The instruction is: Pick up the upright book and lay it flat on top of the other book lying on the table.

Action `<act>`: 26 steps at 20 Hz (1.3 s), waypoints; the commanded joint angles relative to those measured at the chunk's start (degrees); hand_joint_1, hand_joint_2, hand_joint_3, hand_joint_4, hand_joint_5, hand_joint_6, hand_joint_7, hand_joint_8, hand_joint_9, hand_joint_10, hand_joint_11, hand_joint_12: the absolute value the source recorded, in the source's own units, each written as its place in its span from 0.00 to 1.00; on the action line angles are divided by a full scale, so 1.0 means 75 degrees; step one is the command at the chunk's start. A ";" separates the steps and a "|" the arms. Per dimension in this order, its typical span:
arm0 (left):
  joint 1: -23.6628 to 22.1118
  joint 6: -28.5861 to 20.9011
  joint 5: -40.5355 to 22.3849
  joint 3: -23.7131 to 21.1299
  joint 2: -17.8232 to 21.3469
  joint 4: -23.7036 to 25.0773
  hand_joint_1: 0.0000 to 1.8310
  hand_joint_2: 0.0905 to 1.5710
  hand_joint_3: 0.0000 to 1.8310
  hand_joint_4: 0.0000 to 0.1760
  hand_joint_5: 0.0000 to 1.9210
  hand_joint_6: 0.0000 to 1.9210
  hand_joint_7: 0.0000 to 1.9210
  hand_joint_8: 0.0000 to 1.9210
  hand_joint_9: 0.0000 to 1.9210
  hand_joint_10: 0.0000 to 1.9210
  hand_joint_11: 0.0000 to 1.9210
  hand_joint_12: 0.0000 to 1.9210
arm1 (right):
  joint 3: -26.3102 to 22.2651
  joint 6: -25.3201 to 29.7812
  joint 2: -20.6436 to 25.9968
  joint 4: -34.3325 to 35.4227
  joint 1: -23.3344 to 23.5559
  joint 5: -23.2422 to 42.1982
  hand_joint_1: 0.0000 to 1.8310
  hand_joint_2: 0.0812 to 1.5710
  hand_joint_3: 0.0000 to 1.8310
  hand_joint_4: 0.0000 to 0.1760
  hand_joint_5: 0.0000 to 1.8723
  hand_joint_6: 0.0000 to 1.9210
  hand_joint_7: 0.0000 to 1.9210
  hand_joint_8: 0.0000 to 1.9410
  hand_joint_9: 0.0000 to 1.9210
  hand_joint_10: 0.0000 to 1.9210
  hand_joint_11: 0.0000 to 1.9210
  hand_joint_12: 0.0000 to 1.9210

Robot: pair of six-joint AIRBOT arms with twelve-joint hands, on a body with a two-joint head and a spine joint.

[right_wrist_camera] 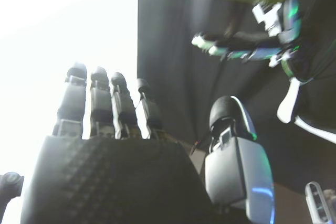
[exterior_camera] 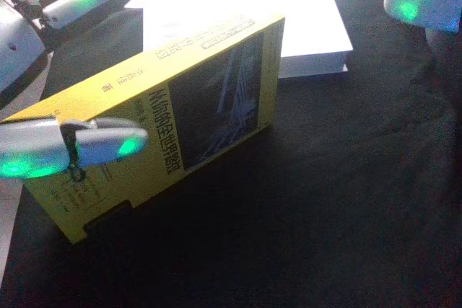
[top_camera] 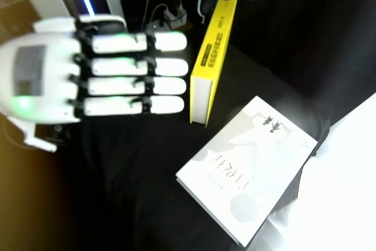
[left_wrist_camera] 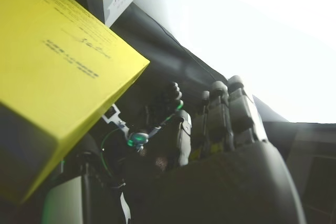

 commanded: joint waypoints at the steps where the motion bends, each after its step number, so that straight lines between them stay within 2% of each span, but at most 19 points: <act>1: -0.0016 0.0029 -0.1038 0.0006 0.0077 -0.0007 0.00 0.66 0.01 0.74 0.00 0.00 0.00 0.00 0.00 0.00 0.00 0.00 | -0.0018 0.0053 0.0024 0.0382 0.0057 0.0781 0.05 0.82 0.02 0.00 0.00 0.00 0.00 0.00 0.00 0.00 0.00 0.00; 3: 0.0086 0.0029 -0.1184 -0.0065 0.0141 -0.0008 0.00 0.66 0.01 0.68 0.00 0.00 0.00 0.00 0.00 0.00 0.00 0.00 | -0.0038 0.0053 0.0023 0.0404 0.0031 0.0781 0.06 0.83 0.01 0.00 0.00 0.00 0.00 0.00 0.00 0.00 0.00 0.00; 5: 0.0197 0.0029 -0.1310 -0.0136 0.0181 -0.0009 0.00 0.65 0.00 0.54 0.00 0.00 0.00 0.00 0.00 0.00 0.00 0.00 | -0.0041 0.0053 0.0023 0.0416 0.0018 0.0781 0.06 0.83 0.01 0.00 0.00 0.00 0.00 0.00 0.00 0.00 0.00 0.00; 6: 0.0280 0.0029 -0.1314 -0.0162 0.0180 -0.0023 0.00 0.64 0.00 0.43 0.00 0.00 0.00 0.00 0.00 0.00 0.00 0.00 | -0.0042 0.0053 0.0021 0.0421 0.0015 0.0781 0.06 0.83 0.01 0.00 0.00 0.00 0.00 0.00 0.00 0.00 0.00 0.00; 8: 0.0415 0.0029 -0.1207 -0.0155 0.0077 -0.0240 0.02 0.64 0.00 0.39 0.00 0.00 0.00 0.00 0.00 0.00 0.00 0.00 | -0.0048 0.0053 -0.0004 0.0431 0.0015 0.0781 0.05 0.83 0.01 0.00 0.00 0.00 0.00 0.00 0.00 0.00 0.00 0.00; 9: 0.0426 0.0029 -0.1202 -0.0149 0.0059 -0.0276 0.03 0.64 0.00 0.47 0.00 0.00 0.00 0.00 0.00 0.00 0.00 0.00 | -0.0049 0.0053 -0.0006 0.0431 0.0015 0.0781 0.05 0.83 0.01 0.00 0.00 0.00 0.00 0.00 0.00 0.00 0.00 0.00; 10: 0.0440 0.0029 -0.1199 -0.0139 0.0028 -0.0336 0.05 0.64 0.00 0.41 0.00 0.00 0.00 0.00 0.00 0.00 0.00 0.00 | -0.0050 0.0053 -0.0006 0.0431 0.0015 0.0781 0.05 0.83 0.01 0.00 0.00 0.00 0.00 0.00 0.00 0.00 0.00 0.00; 12: 0.0667 0.0029 -0.1306 -0.0097 -0.0137 -0.0678 0.13 0.63 0.00 0.36 0.00 0.00 0.00 0.00 0.00 0.00 0.00 0.00 | -0.0057 0.0053 -0.0011 0.0431 -0.0014 0.0781 0.06 0.83 0.01 0.00 0.00 0.00 0.00 0.00 0.00 0.00 0.00 0.00; 14: 0.0716 0.0029 -0.1335 -0.0094 -0.0162 -0.0722 0.18 0.65 0.00 0.45 0.00 0.00 0.00 0.00 0.00 0.00 0.00 0.00 | -0.0057 0.0053 -0.0015 0.0431 -0.0014 0.0781 0.06 0.83 0.01 0.00 0.00 0.00 0.00 0.00 0.00 0.00 0.00 0.00; 16: 0.0921 0.0029 -0.1514 -0.0091 -0.0286 -0.0988 0.20 0.66 0.00 0.42 0.00 0.00 0.00 0.00 0.00 0.00 0.00 0.00 | -0.0057 0.0054 -0.0041 0.0432 -0.0015 0.0781 0.08 0.82 0.00 0.00 0.00 0.00 0.00 0.00 0.00 0.00 0.00 0.00; 17: 0.1071 0.0029 -0.1643 -0.0079 -0.0393 -0.1205 0.20 0.66 0.00 0.38 0.00 0.00 0.00 0.00 0.00 0.00 0.00 0.00 | -0.0057 0.0054 -0.0059 0.0435 -0.0015 0.0781 0.09 0.82 0.00 0.00 0.00 0.00 0.00 0.00 0.00 0.00 0.00 0.00; 18: 0.1252 0.0029 -0.1794 -0.0076 -0.0523 -0.1415 0.22 0.67 0.01 0.19 0.00 0.00 0.00 0.00 0.01 0.00 0.03 0.02 | -0.0057 0.0054 -0.0065 0.0435 -0.0015 0.0781 0.08 0.83 0.00 0.00 0.00 0.00 0.00 0.00 0.00 0.00 0.00 0.00; 19: 0.1346 0.0029 -0.1878 -0.0078 -0.0578 -0.1506 0.26 0.68 0.00 0.00 0.00 0.00 0.03 0.01 0.06 0.01 0.01 0.25 | -0.0057 0.0054 -0.0066 0.0435 -0.0015 0.0781 0.09 0.83 0.00 0.00 0.00 0.00 0.00 0.00 0.00 0.00 0.00 0.00; 20: 0.1558 0.0029 -0.2067 -0.0084 -0.0697 -0.1726 0.28 0.71 0.00 0.00 0.11 0.02 0.24 0.04 0.27 0.06 0.12 0.49 | -0.0058 0.0062 -0.0069 0.0435 -0.0017 0.0781 0.10 0.83 0.00 0.00 0.00 0.00 0.00 0.00 0.00 0.00 0.00 0.00; 21: 0.1731 0.0029 -0.2217 -0.0078 -0.0755 -0.1873 0.27 0.73 0.00 0.00 0.25 0.04 0.40 0.06 0.41 0.10 0.20 0.63 | -0.0058 0.0064 -0.0071 0.0435 -0.0017 0.0781 0.10 0.83 0.00 0.00 0.00 0.00 0.00 0.00 0.00 0.00 0.00 0.00; 22: 0.1885 0.0029 -0.2391 -0.0058 -0.0811 -0.1994 0.31 0.77 0.00 0.00 0.47 0.08 0.63 0.14 0.62 0.27 0.42 0.69 | -0.0057 0.0064 -0.0082 0.0435 -0.0017 0.0781 0.12 0.82 0.00 0.00 0.00 0.00 0.00 0.00 0.00 0.00 0.00 0.00; 23: 0.2024 0.0029 -0.2553 -0.0011 -0.0883 -0.2086 0.32 0.79 0.00 0.00 0.58 0.09 0.72 0.19 0.69 0.37 0.53 0.69 | -0.0057 0.0064 -0.0092 0.0435 -0.0017 0.0781 0.12 0.82 0.00 0.00 0.00 0.00 0.00 0.00 0.00 0.00 0.00 0.00; 24: 0.2151 0.0029 -0.2683 0.0077 -0.0973 -0.2179 0.33 0.81 0.00 0.00 0.62 0.14 0.72 0.33 0.70 0.49 0.59 0.73 | -0.0057 0.0064 -0.0098 0.0435 -0.0018 0.0781 0.13 0.82 0.00 0.00 0.00 0.00 0.00 0.00 0.00 0.00 0.00 0.00; 26: 0.2370 0.0029 -0.2867 0.0192 -0.1112 -0.2234 0.35 0.85 0.00 0.00 0.55 0.41 0.65 0.55 0.69 0.66 0.63 0.82 | -0.0057 0.0064 -0.0098 0.0435 -0.0020 0.0781 0.12 0.83 0.00 0.00 0.00 0.00 0.00 0.00 0.00 0.00 0.00 0.00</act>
